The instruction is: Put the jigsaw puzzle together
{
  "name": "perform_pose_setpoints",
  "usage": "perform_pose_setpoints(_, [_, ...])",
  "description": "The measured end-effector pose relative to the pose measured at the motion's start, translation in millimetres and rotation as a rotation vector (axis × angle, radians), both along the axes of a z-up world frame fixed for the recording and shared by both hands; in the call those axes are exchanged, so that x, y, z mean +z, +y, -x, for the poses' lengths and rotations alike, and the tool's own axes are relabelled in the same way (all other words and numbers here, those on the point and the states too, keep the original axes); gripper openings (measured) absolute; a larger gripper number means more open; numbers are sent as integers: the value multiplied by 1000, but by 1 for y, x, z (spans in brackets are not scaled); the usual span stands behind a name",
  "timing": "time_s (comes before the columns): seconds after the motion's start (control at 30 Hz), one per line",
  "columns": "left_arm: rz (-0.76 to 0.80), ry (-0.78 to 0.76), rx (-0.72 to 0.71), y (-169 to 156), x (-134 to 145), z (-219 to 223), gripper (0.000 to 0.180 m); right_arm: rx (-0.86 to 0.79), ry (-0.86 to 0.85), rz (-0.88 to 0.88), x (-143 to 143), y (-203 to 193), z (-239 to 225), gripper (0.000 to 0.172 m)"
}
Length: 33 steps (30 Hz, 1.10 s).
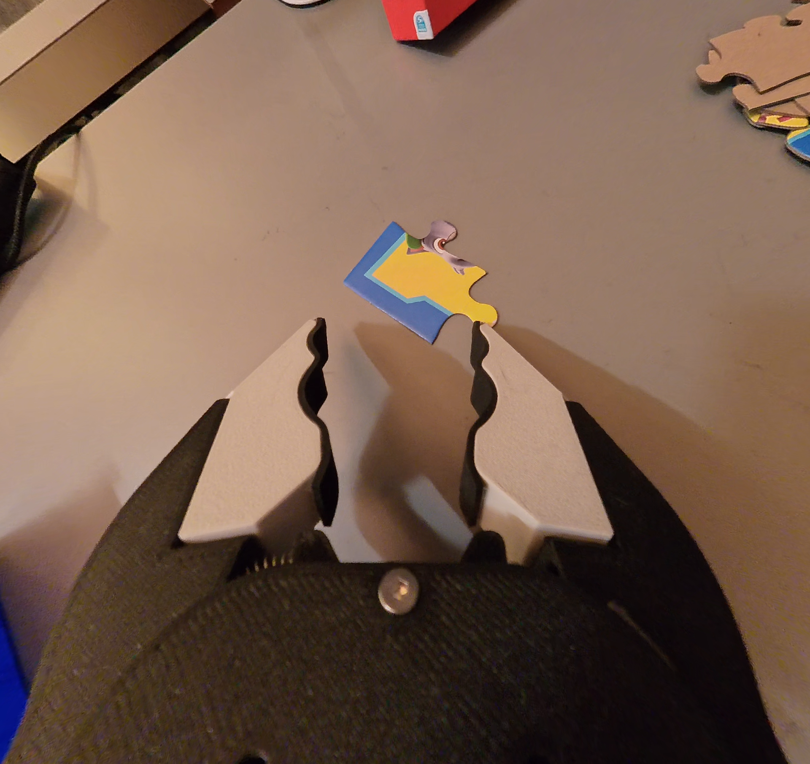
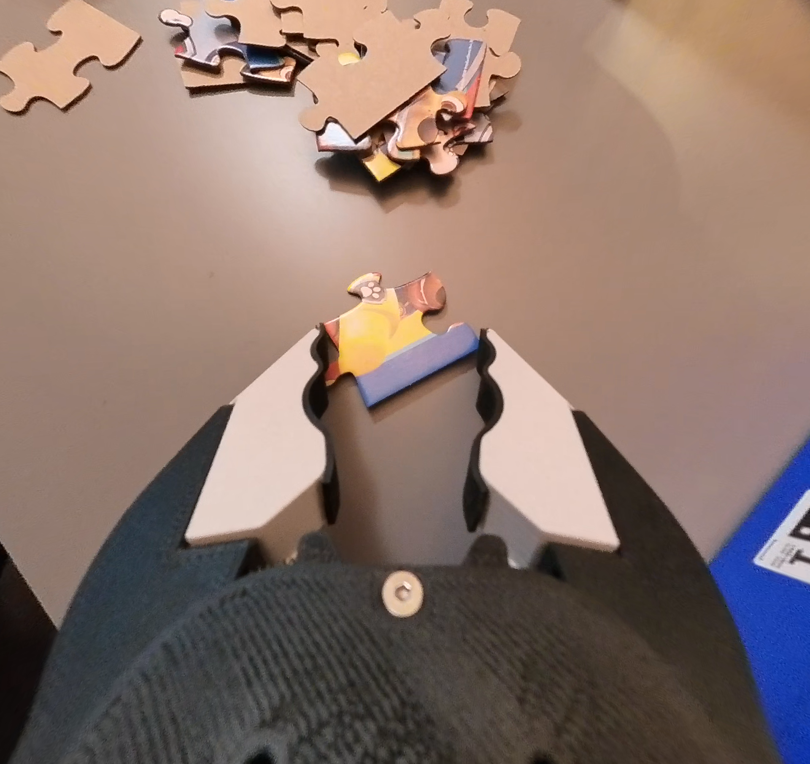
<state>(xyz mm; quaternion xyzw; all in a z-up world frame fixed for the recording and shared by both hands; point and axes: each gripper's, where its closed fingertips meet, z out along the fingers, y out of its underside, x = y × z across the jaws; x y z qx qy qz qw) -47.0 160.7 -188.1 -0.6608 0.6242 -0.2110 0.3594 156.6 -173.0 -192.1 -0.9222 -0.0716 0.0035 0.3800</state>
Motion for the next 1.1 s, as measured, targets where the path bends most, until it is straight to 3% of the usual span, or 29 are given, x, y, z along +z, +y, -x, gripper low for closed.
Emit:
perform_pose_setpoints(0.33, [18,-44,-13,-2,6,0,64,-54,-8,-13,5,-10,-1,66])
perform_pose_setpoints(0.47, [15,-66,-9,-1,10,1,64,-148,33,-57,13,-10,9,66])
perform_pose_setpoints(0.6, [25,-93,-5,-1,14,1,62,-276,-32,-21,2,-22,2,68])
perform_pose_setpoints(0.9, [16,-155,5,1,23,3,57,-342,43,-70,-1,-33,-5,47])
perform_pose_setpoints(1.1, [33,-237,9,-5,36,6,57,-382,22,-80,4,-38,-7,51])
